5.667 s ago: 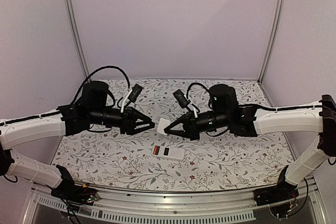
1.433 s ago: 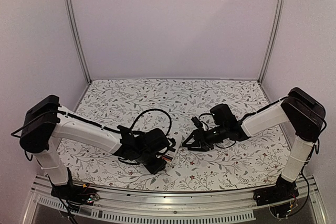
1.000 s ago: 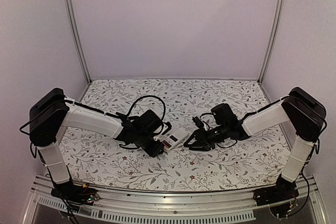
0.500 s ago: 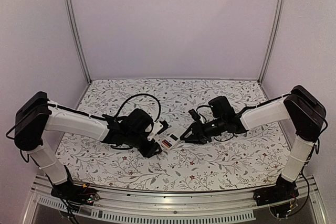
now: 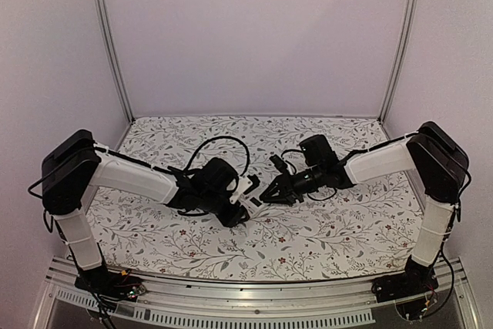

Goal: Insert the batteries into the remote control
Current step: Move the remote control without the battery cover to the center of the board, then place the battery cover on the remote control.

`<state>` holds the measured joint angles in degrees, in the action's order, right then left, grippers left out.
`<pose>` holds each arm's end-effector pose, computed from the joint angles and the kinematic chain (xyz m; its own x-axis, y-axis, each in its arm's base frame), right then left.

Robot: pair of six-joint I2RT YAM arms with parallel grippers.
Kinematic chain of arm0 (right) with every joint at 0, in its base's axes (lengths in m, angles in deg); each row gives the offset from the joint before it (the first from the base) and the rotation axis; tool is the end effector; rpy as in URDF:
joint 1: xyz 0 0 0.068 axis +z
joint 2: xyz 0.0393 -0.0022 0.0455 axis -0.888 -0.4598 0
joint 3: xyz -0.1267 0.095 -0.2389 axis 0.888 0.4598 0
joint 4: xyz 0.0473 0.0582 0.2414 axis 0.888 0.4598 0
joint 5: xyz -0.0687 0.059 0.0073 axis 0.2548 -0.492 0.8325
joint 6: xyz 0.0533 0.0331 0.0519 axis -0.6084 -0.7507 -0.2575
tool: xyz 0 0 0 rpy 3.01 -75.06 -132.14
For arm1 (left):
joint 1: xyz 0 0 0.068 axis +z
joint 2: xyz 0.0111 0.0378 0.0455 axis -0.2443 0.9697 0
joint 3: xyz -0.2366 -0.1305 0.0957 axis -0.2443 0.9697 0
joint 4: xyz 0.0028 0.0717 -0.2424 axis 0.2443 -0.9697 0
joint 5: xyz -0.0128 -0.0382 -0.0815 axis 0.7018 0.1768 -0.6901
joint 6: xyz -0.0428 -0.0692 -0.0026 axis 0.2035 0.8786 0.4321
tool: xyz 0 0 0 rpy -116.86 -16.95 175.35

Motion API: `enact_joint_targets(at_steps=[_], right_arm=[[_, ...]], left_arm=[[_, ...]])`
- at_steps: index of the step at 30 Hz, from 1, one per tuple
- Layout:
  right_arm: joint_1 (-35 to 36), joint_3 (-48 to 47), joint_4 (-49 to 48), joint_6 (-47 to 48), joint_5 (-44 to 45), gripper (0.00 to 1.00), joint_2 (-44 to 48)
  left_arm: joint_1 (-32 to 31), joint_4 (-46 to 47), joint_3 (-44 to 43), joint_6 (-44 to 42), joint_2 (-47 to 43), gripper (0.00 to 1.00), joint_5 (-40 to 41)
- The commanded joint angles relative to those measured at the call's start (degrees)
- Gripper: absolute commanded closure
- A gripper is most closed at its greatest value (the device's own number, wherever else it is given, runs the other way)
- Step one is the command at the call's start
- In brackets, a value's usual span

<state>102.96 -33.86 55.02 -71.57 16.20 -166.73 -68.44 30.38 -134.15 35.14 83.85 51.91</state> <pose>0.2669 0.2933 0.1549 -0.9414 -0.2116 -0.2625 -0.3296 0.4142 0.8484 0.2168 -0.3044 0.1289 -0.5229 0.6060 -0.5994 0.7854 0.6158 -0.0626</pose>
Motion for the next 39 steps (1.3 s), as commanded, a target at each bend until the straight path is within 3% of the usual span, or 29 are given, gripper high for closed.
enact_joint_targets(at_steps=[1,28,39], right_arm=[[-0.2,-1.7,0.8,-0.2,-2.1,0.82,-1.8],[1.0,-4.9,-7.4,-7.5,-5.4,0.9,-9.1],[0.6,-4.3,-6.7,-7.2,-4.9,0.9,-9.1]], left_arm=[[0.6,0.7,-2.2,-2.0,1.7,0.78,-0.3],[3.1,-2.9,-4.2,-2.6,1.8,0.71,-2.4],[3.8,-7.3,-5.9,-9.4,-0.6,0.67,-4.2]])
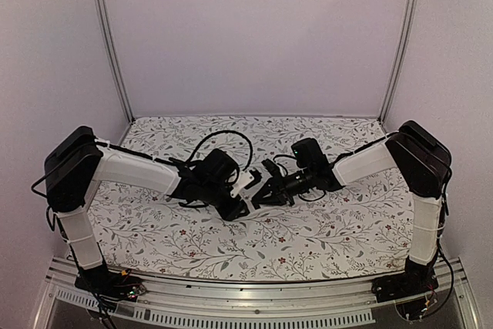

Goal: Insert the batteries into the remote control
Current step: Place the battery cover on the remote control.

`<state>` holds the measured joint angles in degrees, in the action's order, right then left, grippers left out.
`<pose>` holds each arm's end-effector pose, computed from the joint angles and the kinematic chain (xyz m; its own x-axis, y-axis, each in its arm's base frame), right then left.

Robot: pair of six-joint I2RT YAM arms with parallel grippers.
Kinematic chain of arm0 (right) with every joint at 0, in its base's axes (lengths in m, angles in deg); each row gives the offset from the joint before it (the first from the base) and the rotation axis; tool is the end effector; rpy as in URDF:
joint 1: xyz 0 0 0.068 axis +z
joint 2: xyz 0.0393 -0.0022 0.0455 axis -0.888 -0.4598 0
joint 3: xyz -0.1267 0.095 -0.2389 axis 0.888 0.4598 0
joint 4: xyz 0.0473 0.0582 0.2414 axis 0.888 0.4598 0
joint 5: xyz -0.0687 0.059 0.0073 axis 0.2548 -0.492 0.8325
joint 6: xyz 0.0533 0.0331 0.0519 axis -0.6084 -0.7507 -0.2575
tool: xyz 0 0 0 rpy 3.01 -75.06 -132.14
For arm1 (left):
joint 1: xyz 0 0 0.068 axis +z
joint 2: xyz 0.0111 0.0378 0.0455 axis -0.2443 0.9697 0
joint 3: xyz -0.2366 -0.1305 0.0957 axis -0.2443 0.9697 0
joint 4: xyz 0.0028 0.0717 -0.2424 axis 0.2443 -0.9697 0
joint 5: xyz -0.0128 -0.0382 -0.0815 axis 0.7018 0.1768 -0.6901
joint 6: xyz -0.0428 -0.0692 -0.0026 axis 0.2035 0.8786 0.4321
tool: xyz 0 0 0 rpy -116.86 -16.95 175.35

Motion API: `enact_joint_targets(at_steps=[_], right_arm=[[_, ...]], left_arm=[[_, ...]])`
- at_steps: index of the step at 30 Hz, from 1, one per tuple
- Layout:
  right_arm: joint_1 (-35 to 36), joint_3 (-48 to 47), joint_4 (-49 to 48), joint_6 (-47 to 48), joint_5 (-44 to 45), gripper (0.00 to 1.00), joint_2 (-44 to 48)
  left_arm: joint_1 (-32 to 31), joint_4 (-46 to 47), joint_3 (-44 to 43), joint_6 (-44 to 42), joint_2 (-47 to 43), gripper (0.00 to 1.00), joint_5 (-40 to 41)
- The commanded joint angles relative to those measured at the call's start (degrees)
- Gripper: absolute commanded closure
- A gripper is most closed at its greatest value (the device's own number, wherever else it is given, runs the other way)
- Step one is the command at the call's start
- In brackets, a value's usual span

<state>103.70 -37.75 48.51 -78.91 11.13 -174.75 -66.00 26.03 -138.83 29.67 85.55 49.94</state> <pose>0.2793 0.3163 0.1336 -0.9615 -0.2239 -0.1597 -0.2334 0.3574 0.9043 0.2351 -0.3059 0.1354 -0.4819 0.6531 -0.5841 0.8184 0.5736 -0.0339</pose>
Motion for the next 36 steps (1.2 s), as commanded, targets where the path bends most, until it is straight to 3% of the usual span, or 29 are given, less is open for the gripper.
enact_joint_targets(at_steps=[1,7,36], right_arm=[[-0.3,-0.3,0.0,0.2,0.3,0.9,-1.0],[-0.3,-0.6,0.4,0.6,0.2,0.9,-1.0],[-1.4,-0.2,1.0,0.8,0.6,0.89,-0.8]], left_arm=[[1.6,-3.3,-1.2,-4.8,-2.5,0.66,-2.9],[3.3,-5.7,-3.6,-6.8,-0.8,0.6,-5.5],[3.6,-16.6,-14.9,-11.9,8.3,0.54,-8.6]])
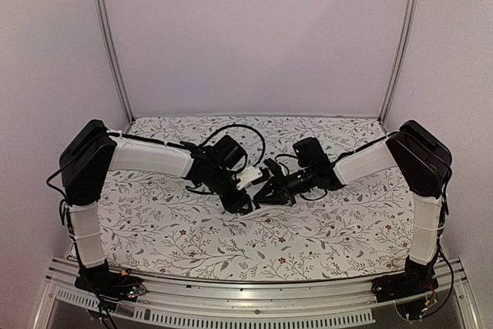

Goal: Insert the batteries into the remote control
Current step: Place the battery cover on the remote control.

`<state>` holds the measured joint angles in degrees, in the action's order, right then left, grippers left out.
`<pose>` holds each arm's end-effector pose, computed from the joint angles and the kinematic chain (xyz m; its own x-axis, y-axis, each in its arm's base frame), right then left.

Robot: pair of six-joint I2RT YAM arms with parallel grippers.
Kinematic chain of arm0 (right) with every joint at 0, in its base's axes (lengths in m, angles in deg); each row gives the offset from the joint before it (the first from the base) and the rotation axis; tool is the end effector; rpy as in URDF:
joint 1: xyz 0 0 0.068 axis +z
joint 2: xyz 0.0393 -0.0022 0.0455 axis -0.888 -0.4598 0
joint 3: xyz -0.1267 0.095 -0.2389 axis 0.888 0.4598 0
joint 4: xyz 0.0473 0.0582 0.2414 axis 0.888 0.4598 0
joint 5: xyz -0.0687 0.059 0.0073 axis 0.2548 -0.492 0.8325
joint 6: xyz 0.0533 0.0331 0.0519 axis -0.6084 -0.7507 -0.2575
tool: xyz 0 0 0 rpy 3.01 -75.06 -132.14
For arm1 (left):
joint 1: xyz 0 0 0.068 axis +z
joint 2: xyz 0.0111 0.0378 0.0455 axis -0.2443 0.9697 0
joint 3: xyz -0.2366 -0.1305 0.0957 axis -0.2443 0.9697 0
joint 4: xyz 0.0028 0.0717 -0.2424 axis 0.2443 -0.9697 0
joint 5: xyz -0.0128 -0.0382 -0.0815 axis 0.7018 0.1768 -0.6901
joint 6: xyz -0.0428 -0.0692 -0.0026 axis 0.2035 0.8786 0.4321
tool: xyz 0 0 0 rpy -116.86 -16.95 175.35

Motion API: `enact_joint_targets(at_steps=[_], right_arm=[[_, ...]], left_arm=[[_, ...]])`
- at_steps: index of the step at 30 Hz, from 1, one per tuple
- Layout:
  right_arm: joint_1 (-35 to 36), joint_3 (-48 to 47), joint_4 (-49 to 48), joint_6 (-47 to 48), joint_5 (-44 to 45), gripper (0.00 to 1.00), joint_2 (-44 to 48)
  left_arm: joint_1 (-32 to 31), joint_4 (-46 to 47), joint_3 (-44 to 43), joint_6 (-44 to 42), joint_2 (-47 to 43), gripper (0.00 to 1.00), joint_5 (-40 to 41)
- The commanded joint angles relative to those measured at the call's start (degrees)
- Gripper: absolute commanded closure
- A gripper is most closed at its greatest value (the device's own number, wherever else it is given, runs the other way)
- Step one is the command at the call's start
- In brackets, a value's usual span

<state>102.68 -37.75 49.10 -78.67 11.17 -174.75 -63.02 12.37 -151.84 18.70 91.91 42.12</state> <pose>0.2843 0.3108 0.1327 -0.9656 -0.2088 -0.1547 -0.2240 0.3670 0.9029 0.2614 -0.3201 0.1418 -0.3923 0.7688 -0.5051 0.9053 0.4199 -0.0640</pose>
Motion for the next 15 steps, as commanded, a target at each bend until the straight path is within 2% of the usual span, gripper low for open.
enact_joint_targets(at_steps=[1,5,15], right_arm=[[-0.4,-0.3,0.5,0.6,0.6,0.89,-0.8],[-0.4,-0.4,0.6,0.6,0.6,0.89,-0.9],[-0.3,-0.4,1.0,0.9,0.9,0.89,-0.9]], left_arm=[[0.6,-3.0,-2.0,-0.9,2.2,0.54,-0.6],[0.6,-3.7,-2.4,-0.8,2.5,0.52,0.1],[0.5,-4.3,-2.7,-0.7,0.9,0.36,0.2]])
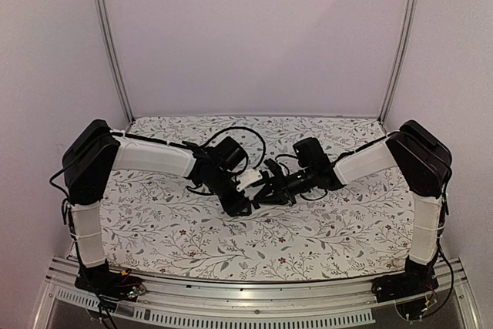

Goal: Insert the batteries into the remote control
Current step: Place the battery cover on the remote control, then adjust the battery cover on the remote control without the battery cover.

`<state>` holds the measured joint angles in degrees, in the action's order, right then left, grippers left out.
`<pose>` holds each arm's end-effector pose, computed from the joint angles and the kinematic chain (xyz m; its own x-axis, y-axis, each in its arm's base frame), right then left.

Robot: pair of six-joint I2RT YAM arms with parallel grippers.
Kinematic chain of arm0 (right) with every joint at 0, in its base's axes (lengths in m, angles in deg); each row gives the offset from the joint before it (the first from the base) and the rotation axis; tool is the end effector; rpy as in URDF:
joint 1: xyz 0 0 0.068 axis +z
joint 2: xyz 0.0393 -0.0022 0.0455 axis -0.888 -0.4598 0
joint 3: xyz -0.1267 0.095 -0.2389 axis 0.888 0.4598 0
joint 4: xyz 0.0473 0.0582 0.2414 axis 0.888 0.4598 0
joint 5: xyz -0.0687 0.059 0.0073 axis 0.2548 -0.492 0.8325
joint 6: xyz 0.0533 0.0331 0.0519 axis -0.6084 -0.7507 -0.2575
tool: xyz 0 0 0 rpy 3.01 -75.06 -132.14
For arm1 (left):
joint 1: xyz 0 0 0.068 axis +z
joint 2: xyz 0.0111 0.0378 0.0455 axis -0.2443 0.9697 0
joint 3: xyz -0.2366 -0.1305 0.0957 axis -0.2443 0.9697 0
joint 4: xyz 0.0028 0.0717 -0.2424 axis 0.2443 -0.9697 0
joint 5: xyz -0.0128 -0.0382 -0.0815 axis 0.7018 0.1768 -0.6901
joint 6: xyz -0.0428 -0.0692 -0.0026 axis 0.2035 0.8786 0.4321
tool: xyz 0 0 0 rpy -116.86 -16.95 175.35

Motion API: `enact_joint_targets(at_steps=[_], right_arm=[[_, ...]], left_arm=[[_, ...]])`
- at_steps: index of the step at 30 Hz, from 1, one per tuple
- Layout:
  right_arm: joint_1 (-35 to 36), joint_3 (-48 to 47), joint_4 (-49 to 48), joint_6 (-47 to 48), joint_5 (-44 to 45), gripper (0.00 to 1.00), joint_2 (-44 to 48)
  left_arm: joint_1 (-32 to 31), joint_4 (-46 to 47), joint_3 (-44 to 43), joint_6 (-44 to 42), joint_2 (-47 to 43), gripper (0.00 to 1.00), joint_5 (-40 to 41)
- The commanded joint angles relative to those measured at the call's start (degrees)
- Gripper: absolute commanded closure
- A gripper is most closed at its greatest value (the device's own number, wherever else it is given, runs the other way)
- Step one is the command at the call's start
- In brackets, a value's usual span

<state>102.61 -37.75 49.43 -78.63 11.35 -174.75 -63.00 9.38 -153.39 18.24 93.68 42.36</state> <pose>0.2845 0.3102 0.1320 -0.9667 -0.2064 -0.1512 -0.2205 0.3724 0.9015 0.2620 -0.3201 0.1339 -0.4032 0.7927 -0.4572 0.9052 0.4187 -0.0722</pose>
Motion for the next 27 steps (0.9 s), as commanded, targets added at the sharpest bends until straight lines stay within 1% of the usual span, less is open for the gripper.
enact_joint_targets(at_steps=[1,6,9,11,12,13,16,18,19,20,21,22,24,25,27], right_arm=[[-0.3,-0.5,0.7,0.8,0.7,0.89,-0.9],[-0.2,-0.6,1.1,1.0,1.0,0.89,-0.8],[-0.3,-0.8,1.7,1.2,1.4,0.89,-0.7],[-0.2,-1.3,2.7,1.7,1.7,0.89,-0.6],[-0.1,-1.7,3.5,2.1,2.0,0.88,-0.6],[0.0,-2.0,4.3,2.7,2.3,0.89,-0.6],[0.6,-3.8,8.8,5.4,3.8,0.89,-0.5],[1.2,-4.9,11.5,7.4,4.9,0.89,-0.5],[1.4,-5.3,12.6,7.9,5.2,0.89,-0.6],[1.6,-5.7,13.5,8.8,5.7,0.89,-0.6],[1.7,-6.1,14.1,9.4,6.6,0.89,-0.7],[1.8,-6.5,16.3,10.0,7.0,0.89,-0.8],[2.0,-7.3,18.0,11.5,7.6,0.89,-1.4],[2.1,-7.7,18.4,11.7,7.9,0.88,-1.6],[2.3,-8.5,19.7,12.5,8.3,0.88,-2.2]], left_arm=[[0.5,-1.3,-1.2,-0.2,-1.3,0.35,-0.2],[0.3,-2.1,-1.3,0.1,-2.9,0.25,0.2],[0.5,-1.3,-0.4,1.5,-5.5,0.23,1.5],[0.7,0.8,1.4,3.0,-9.5,0.22,2.7],[0.8,2.2,2.7,4.2,-11.6,0.19,4.0],[1.0,3.5,4.0,5.5,-13.5,0.13,5.3],[1.8,8.7,10.7,11.5,-19.5,0.01,7.1],[2.2,14.5,16.4,17.0,-23.0,0.01,8.2],[2.3,17.2,18.8,22.9,-24.1,0.01,11.5],[2.3,16.9,19.4,29.3,-24.5,0.01,15.0],[2.5,13.5,18.8,32.5,-24.1,0.0,15.5],[2.9,11.1,18.1,33.6,-23.1,0.0,12.8],[3.4,11.7,19.1,36.3,-21.9,0.01,6.5],[3.2,15.1,21.3,38.2,-22.2,0.01,4.5],[2.9,22.3,26.6,42.2,-23.6,0.0,3.7]])
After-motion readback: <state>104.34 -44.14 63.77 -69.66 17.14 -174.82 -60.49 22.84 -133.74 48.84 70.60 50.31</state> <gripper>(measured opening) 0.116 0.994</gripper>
